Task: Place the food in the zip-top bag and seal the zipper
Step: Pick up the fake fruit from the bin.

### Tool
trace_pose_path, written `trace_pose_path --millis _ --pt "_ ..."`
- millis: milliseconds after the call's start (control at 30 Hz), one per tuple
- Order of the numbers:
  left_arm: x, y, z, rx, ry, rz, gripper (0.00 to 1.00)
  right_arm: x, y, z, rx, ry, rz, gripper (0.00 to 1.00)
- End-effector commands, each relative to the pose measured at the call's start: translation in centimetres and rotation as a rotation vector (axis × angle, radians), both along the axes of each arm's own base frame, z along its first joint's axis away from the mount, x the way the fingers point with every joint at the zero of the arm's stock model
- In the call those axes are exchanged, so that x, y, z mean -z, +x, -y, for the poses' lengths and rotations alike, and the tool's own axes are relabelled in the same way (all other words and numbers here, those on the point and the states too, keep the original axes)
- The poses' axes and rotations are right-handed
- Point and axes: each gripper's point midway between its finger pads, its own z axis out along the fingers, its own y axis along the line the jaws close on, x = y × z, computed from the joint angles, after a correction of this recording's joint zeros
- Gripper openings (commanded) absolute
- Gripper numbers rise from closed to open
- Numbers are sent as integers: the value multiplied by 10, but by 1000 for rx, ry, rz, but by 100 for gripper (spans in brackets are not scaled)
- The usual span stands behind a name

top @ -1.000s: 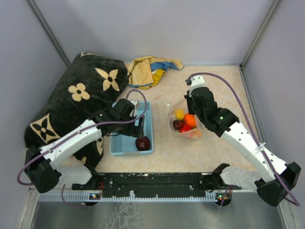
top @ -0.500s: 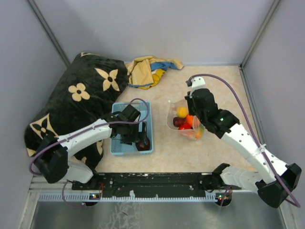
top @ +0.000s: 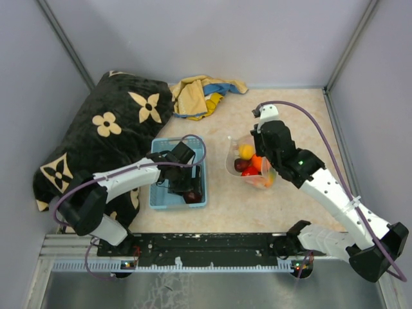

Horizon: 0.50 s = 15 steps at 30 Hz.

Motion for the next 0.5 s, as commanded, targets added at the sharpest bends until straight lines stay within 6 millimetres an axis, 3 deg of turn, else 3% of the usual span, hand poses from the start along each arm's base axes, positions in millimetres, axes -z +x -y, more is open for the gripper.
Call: trace_pose_path --millis 0,200,467 --pt "8 -1 -3 13 13 -2 86 -22 7 2 27 47 83 0" --pt "-1 4 -11 7 36 50 79 -21 8 -2 19 50 78 0" --pt "-40 24 -18 -19 6 227 72 -25 11 -8 2 69 83 0"
